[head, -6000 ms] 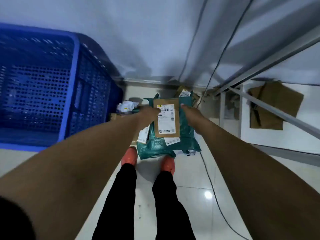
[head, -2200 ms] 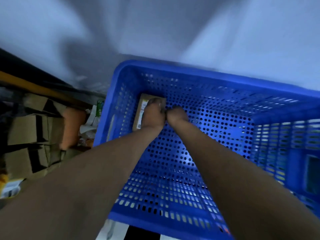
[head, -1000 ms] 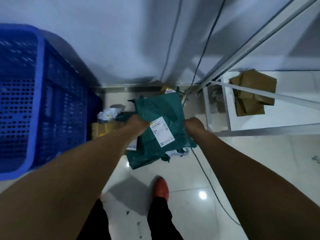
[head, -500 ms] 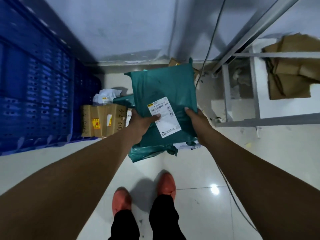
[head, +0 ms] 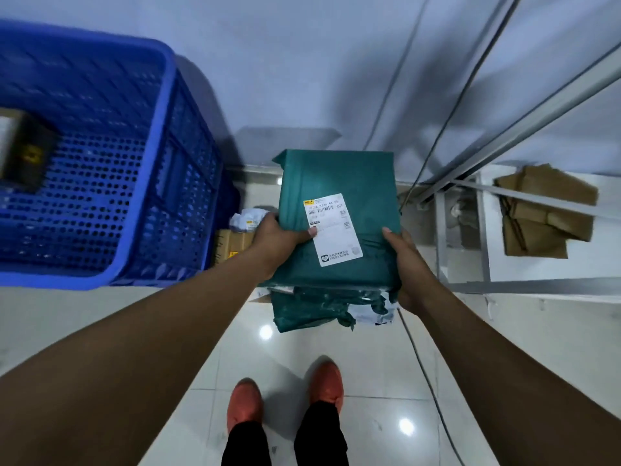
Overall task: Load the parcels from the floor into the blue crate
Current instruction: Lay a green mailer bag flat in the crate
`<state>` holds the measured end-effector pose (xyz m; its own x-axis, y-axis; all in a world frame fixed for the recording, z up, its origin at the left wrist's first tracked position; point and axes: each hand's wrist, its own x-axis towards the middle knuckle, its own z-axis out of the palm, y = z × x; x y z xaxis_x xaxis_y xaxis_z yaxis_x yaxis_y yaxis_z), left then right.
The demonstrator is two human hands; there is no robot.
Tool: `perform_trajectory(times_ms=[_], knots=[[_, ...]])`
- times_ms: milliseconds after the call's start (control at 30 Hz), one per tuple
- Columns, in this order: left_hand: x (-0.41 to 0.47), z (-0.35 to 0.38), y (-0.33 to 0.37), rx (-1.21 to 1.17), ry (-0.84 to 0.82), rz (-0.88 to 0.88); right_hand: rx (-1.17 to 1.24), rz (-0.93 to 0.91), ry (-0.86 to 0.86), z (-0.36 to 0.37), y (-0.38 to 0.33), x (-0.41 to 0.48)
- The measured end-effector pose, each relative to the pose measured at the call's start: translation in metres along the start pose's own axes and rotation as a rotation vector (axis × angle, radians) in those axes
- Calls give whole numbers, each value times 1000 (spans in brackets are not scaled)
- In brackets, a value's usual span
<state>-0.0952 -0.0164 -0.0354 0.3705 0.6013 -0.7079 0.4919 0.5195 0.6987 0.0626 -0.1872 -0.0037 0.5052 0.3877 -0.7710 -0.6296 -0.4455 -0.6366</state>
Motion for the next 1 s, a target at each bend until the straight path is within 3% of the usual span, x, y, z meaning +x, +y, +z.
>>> perform_trajectory(times_ms=[200,400,500,600,833,1000], knots=[[-36,-49,73,14,22,56,15,-82,-50,31,-58,-40],[-89,-115,124,-158,92,149,56,-144,-150,85,-101,-92],[-114,-167,141,-201,55,77,29,-158,-249,133,-113,-112],[-128,-232,138,-304,-89,-38,-21,-158,-331,197,-114,-130],[-136,-373,109,-353,32,-118,-284,-59,-407,343,-99,-148],[-112,-438,100,-277,57,-188,-313,104,-396,404,-81,-137]])
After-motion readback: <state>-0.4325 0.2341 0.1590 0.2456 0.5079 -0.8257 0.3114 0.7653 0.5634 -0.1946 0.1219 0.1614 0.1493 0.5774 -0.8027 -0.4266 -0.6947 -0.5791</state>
